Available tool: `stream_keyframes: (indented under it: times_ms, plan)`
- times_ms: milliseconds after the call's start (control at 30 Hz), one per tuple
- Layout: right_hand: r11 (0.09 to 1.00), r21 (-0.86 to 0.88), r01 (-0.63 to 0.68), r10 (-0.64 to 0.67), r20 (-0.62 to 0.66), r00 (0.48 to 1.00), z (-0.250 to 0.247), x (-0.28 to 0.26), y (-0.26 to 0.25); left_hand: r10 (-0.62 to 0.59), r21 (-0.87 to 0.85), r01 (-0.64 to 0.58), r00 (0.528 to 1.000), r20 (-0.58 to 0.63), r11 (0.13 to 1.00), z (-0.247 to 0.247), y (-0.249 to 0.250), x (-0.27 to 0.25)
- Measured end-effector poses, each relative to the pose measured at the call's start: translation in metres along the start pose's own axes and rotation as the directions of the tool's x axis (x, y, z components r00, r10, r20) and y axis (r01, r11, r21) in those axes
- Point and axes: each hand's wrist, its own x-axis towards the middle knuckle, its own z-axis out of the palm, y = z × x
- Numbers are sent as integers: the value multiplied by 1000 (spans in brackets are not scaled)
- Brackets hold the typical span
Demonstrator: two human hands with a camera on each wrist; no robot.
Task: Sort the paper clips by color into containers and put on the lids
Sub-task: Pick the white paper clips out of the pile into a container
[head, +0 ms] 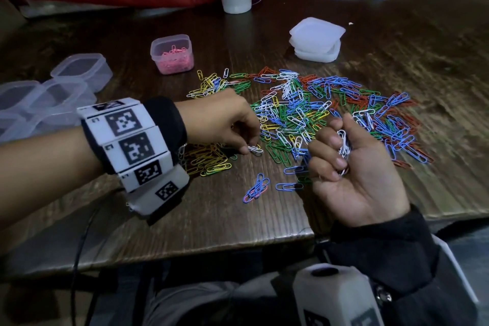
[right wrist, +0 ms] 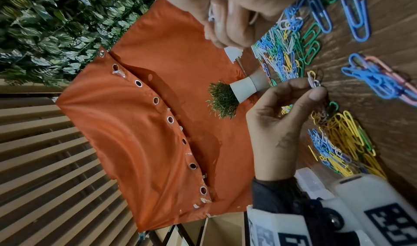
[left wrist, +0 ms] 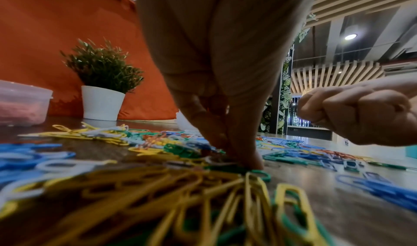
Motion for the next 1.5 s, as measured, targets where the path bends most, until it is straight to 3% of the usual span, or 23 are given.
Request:
stream_keyframes:
  times_ms: [233,367,533,667,833,900,967,1033,1100,1167,1233,1300,1400,1500]
  plan:
    - [1000,-31,-3,2,-28,1000,3,1,5,36,150,-34,999,-13,988,5,0,-7]
    - [1000,-20,2,-3,-43,999,4,2,5,19,128,-3,993,-119,992,0,-1,-9]
    - [999,16,-28,29,-66,997,3,7,15,-98,-173,68,980,-173,983,-7,2,-15]
    - [999,-16,-38,36,-103,994,4,14,28,-243,-595,134,964,-107,793,-8,19,-26]
    - [990,107,-96,103,-69,992,20,23,48,-272,-706,117,956,-111,698,-6,48,-33]
    - [979,150,-139,140,0,990,27,21,52,-266,-643,88,946,-185,761,-5,57,-33]
    - [976,142,-164,161,32,986,32,17,51,-231,-401,95,923,-307,911,-3,64,-31]
    - [972,171,-161,156,44,987,36,15,47,-212,-216,138,904,-371,967,-5,69,-31]
    - [975,183,-128,125,30,992,37,14,45,-202,-224,129,917,-343,966,-11,69,-34]
    - [981,176,-79,78,12,997,35,14,42,-227,-368,103,923,-312,924,-20,62,-37]
    - [981,187,-53,60,-33,998,31,12,35,-329,-567,76,874,-358,820,-30,48,-41]
    - [986,165,-24,36,-67,997,26,11,27,-439,-645,125,826,-353,754,-34,30,-44]
    - [995,97,0,7,-72,997,19,10,16,-455,-447,318,858,-239,836,-22,11,-40]
    - [1000,13,18,-18,-46,999,16,6,9,-452,-184,421,871,-192,888,-5,2,-31]
